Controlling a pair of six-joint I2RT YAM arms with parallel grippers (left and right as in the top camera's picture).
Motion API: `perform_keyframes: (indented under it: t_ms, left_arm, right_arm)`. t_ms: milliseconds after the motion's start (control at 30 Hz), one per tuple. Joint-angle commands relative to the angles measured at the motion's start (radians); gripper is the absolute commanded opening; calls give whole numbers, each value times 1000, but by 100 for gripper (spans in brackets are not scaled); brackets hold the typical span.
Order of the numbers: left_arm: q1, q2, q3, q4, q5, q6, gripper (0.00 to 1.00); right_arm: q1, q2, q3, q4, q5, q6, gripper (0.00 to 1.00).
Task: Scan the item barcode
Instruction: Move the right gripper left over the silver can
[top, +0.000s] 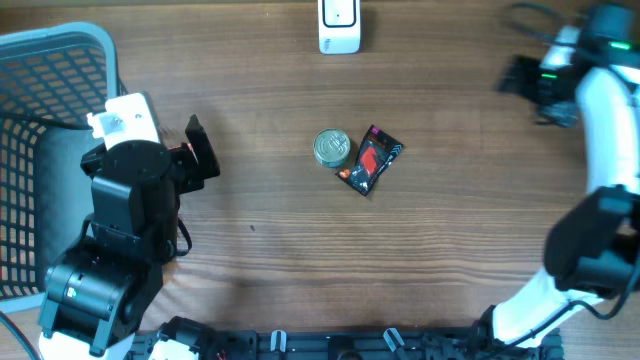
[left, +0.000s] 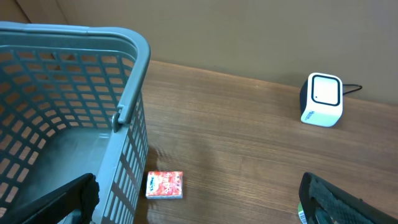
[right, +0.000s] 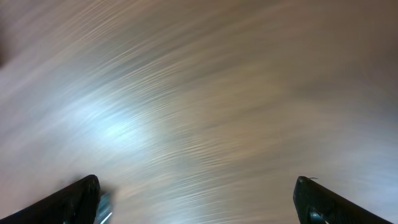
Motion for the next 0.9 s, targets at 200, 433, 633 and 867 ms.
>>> perform_keyframes:
  t_ms: [200,433,633,867]
  left_arm:
    - [-5,-23,5,-8,-39,-17,100]
    - [-5,-66,5,-17,-67,-24,100]
    - [-5,-67,5,-35,-67,-24,100]
    - [-5,-67,5,-35,-66,-49,100]
  right_arm:
    - [425,-24,-1,56,-110,-381,100]
    - [496,41,-1,96,-114,-123,100]
    - [550,133,-1,89,-196,208,100]
    - [653,147,-1,102,-198,681,100]
